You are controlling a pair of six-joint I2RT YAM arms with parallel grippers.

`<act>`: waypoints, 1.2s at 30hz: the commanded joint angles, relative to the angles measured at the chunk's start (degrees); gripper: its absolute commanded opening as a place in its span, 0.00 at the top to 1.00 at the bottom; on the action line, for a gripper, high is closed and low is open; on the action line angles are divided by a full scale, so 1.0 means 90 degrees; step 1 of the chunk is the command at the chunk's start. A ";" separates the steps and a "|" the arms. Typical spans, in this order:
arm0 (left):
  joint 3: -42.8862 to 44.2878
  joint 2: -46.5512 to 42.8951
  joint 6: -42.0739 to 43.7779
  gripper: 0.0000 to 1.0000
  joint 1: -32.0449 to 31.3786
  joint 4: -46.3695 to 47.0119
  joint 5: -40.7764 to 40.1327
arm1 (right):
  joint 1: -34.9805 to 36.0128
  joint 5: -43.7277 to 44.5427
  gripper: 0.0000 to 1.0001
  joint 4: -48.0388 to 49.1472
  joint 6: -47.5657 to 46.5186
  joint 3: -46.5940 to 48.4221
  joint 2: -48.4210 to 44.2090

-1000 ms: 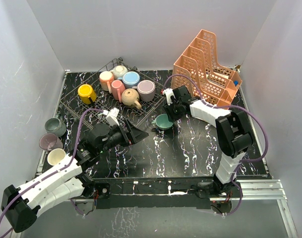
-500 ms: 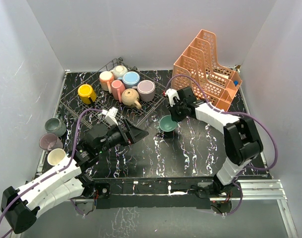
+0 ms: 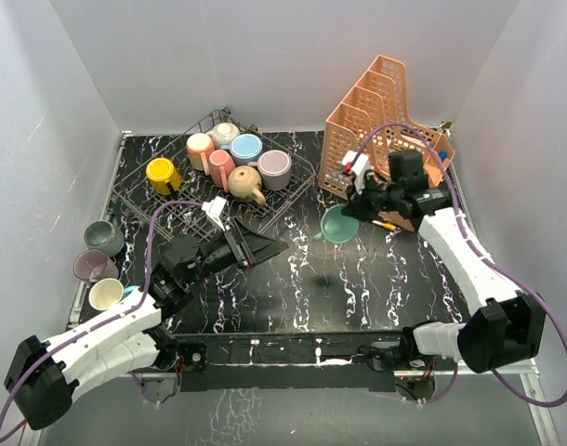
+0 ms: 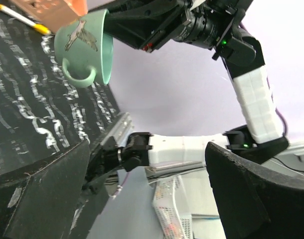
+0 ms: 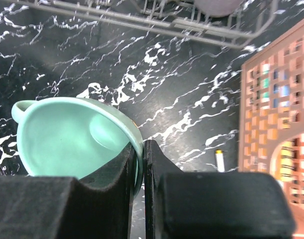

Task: Load the cups into the dish rack
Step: Pick up the cup at the center of the board.

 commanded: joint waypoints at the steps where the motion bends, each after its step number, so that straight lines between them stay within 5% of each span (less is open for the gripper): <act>1: 0.0439 0.0362 -0.0522 0.03 -0.0049 0.1433 0.0687 | -0.0795 -0.1152 0.92 -0.1146 -0.1099 0.1542 -0.0248; 6: 0.0625 0.0991 -0.0906 0.05 -0.0299 0.2691 0.0785 | -0.1465 -0.2298 0.92 -0.0974 -0.0853 0.2125 -0.0650; 11: 0.1065 0.1499 -0.0902 0.06 -0.0684 0.3342 0.0935 | -0.1479 -0.2874 0.92 0.1000 0.0088 0.1212 -0.1815; 18: 0.1462 0.1817 -0.0792 0.08 -0.0931 0.3569 0.0997 | -0.1487 -0.3402 0.92 0.2930 0.0672 0.0329 -0.2884; 23: 0.1877 0.2124 -0.0646 0.09 -0.1092 0.3280 0.1194 | -0.1486 -0.3916 0.92 0.3342 0.0655 0.0066 -0.3218; 36: 0.2842 0.3249 -0.0648 0.43 -0.1636 0.3421 0.1676 | -0.1486 -0.4244 0.92 0.3602 0.0460 -0.0132 -0.3517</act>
